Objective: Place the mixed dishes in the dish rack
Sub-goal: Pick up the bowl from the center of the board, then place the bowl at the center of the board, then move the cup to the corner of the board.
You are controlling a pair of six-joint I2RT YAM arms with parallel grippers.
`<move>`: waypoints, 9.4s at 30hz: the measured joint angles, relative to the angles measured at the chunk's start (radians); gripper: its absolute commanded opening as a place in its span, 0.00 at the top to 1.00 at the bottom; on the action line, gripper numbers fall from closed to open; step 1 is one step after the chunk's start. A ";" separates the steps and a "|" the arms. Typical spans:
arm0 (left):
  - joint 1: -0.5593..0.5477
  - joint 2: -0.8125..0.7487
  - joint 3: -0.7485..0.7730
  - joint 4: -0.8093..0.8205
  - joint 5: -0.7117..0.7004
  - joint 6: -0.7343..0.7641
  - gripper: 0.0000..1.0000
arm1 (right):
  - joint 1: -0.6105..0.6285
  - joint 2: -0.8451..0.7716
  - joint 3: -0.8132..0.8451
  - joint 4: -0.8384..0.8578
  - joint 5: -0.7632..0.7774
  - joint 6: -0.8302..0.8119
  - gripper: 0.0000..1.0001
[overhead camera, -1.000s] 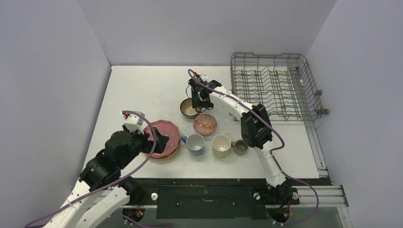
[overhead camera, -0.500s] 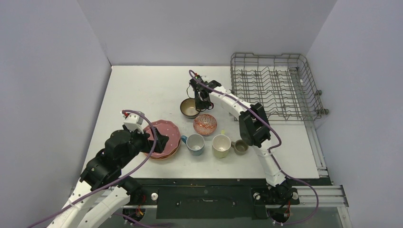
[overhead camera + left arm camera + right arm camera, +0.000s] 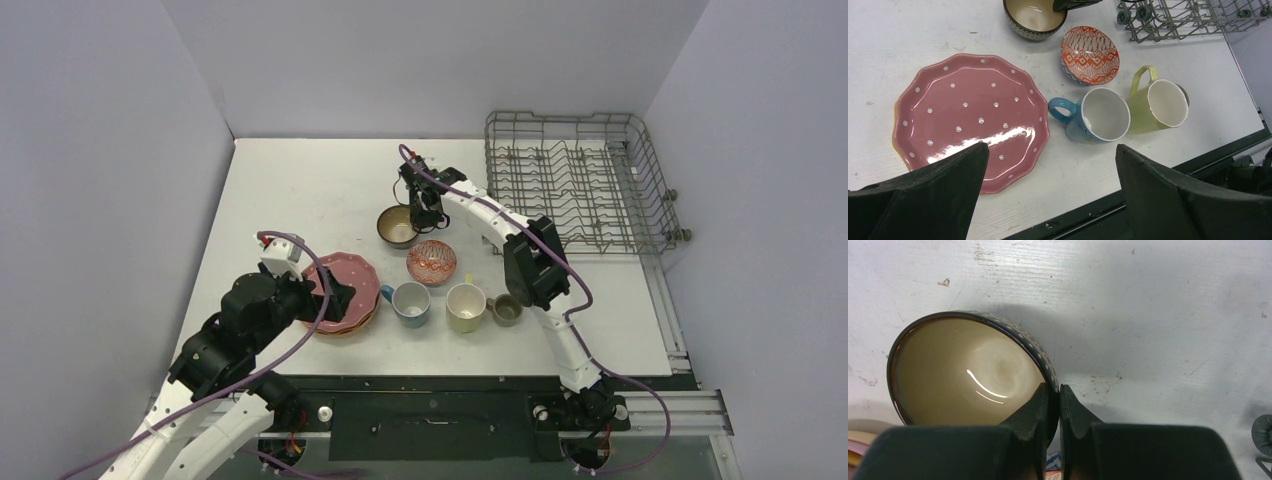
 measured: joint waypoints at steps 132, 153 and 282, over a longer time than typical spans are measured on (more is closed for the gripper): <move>0.001 0.054 -0.003 0.007 0.023 0.001 0.04 | -0.539 -1.561 -1.627 0.051 0.173 0.341 0.63; 0.001 0.055 -0.003 0.007 0.025 0.001 0.04 | -0.534 -1.665 -1.439 -0.024 0.188 0.286 0.49; 0.011 0.087 -0.003 0.007 0.035 0.001 0.04 | 0.232 -1.387 -1.323 -0.135 0.206 0.199 1.00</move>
